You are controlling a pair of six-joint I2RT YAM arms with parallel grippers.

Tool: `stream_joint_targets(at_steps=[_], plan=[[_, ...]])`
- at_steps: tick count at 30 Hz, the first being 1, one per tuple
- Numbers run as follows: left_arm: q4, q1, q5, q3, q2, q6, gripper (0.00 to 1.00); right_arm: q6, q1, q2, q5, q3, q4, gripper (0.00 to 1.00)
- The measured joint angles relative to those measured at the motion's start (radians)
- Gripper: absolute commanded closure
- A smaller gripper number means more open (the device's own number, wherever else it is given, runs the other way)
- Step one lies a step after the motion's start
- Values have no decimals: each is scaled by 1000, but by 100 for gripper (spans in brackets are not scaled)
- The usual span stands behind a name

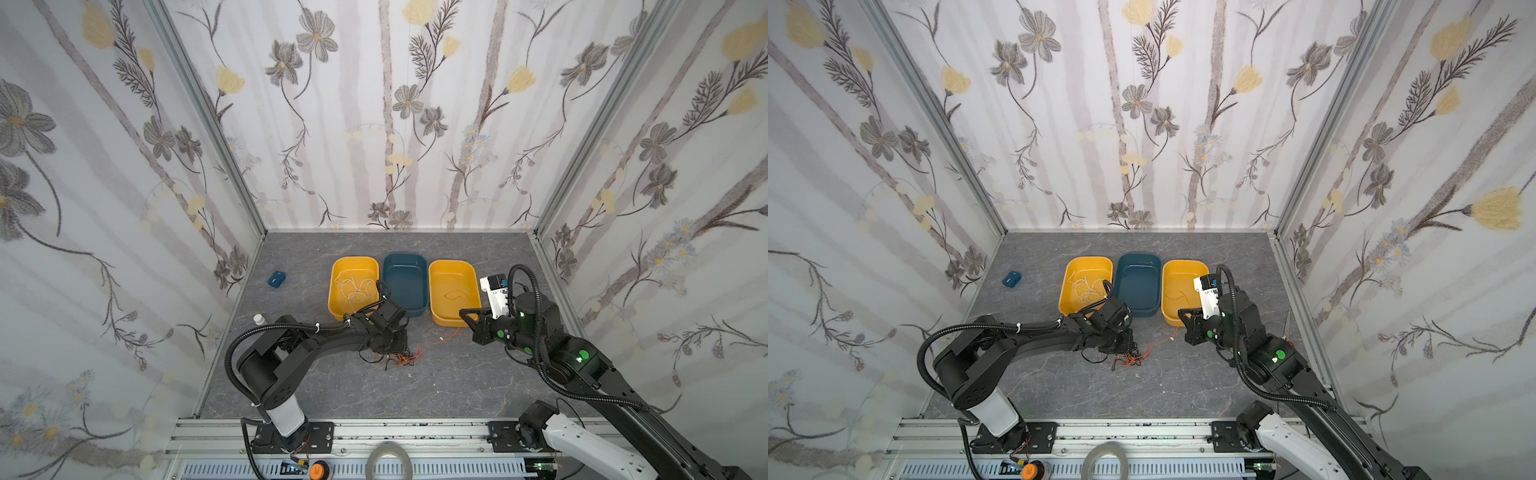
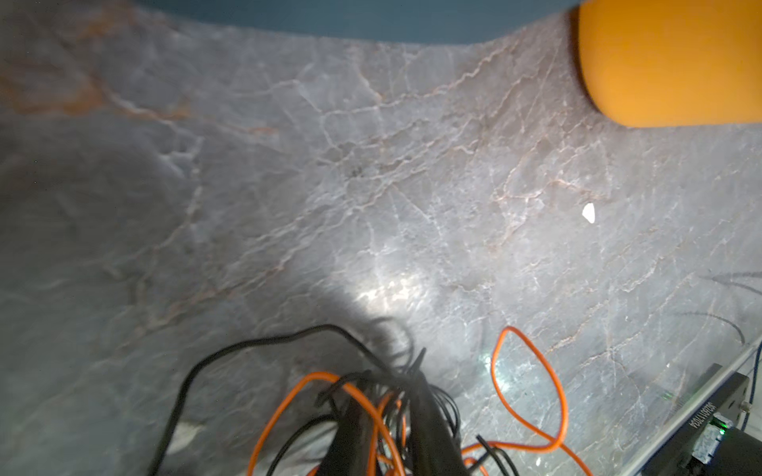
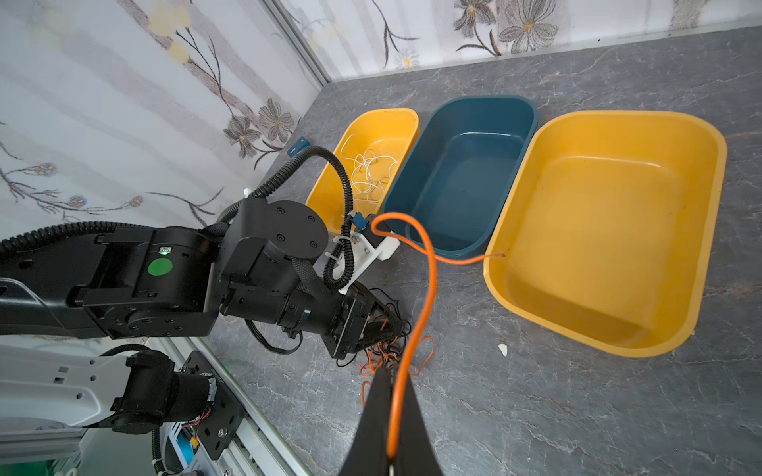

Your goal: Untangle the cables

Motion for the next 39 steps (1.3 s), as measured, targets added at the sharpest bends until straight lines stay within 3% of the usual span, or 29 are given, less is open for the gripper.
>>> stream_joint_targets(at_steps=[12,19,27,33,39], plan=[[-58,92,-95,-115,-190,-40,96,-34,-23,-52,203,78,-145,100],[-100,167,-127,-198,-325,-47,97,-30,-87,-76,353,108,-234,100],[-147,235,-132,-260,-461,-49,96,-22,-150,-57,439,121,-304,100],[-159,249,-121,-287,-496,-52,87,-22,-165,-11,424,122,-311,100],[-154,250,-65,-295,-497,-52,70,31,-161,37,230,0,-217,100]])
